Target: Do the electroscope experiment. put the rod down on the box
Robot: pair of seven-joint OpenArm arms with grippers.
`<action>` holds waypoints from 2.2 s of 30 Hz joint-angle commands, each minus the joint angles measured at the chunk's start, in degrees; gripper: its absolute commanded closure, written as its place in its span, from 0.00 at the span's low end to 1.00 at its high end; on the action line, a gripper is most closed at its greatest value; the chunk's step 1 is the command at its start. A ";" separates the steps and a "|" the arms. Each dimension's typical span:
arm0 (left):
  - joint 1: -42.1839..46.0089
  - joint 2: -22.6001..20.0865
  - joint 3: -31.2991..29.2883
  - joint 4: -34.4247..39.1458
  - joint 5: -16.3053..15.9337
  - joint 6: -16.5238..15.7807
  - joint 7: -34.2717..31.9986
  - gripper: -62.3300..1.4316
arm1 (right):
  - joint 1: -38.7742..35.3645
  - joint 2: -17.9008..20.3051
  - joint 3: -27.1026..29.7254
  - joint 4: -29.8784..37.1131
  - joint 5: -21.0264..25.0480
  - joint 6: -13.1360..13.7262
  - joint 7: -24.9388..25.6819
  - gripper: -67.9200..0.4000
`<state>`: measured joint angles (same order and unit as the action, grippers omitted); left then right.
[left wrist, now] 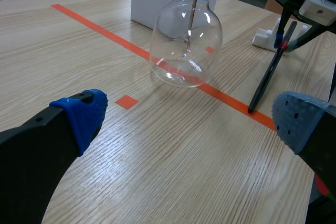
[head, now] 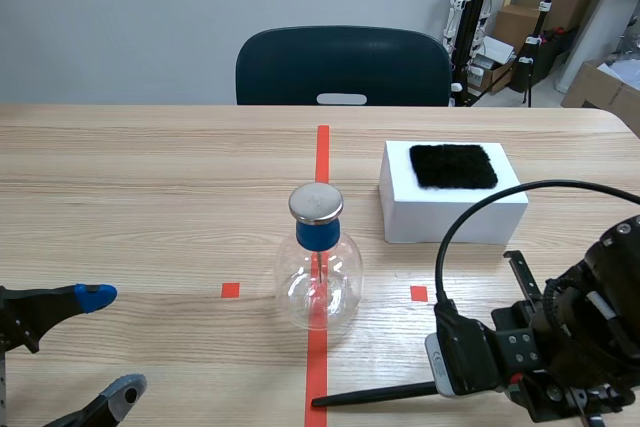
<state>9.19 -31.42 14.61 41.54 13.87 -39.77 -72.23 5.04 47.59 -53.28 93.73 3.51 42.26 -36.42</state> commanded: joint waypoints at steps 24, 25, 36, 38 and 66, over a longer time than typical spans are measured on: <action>-0.33 0.11 -0.37 0.35 -0.57 -0.11 -0.76 0.00 | 0.83 0.37 0.70 0.33 0.22 -3.93 -0.35 0.00; -0.33 0.11 -0.37 0.35 -0.57 -0.11 -0.76 0.00 | 0.83 0.37 0.70 0.33 0.22 -3.93 -0.35 0.00; -0.33 0.11 -0.37 0.35 -0.57 -0.11 -0.76 0.00 | 0.66 3.04 0.72 0.48 0.39 -7.10 8.72 0.00; -0.33 0.11 -0.37 0.35 -0.57 -0.11 -0.76 0.00 | 0.48 5.25 0.85 0.79 1.79 -9.27 14.95 0.00; -0.33 0.11 -0.37 0.35 -0.57 -0.11 -0.74 0.00 | -31.50 10.14 31.04 2.60 6.40 -23.91 69.16 0.00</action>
<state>9.19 -31.40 14.61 41.54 13.87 -39.77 -72.23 -26.79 58.35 -22.85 95.59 9.50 18.41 31.59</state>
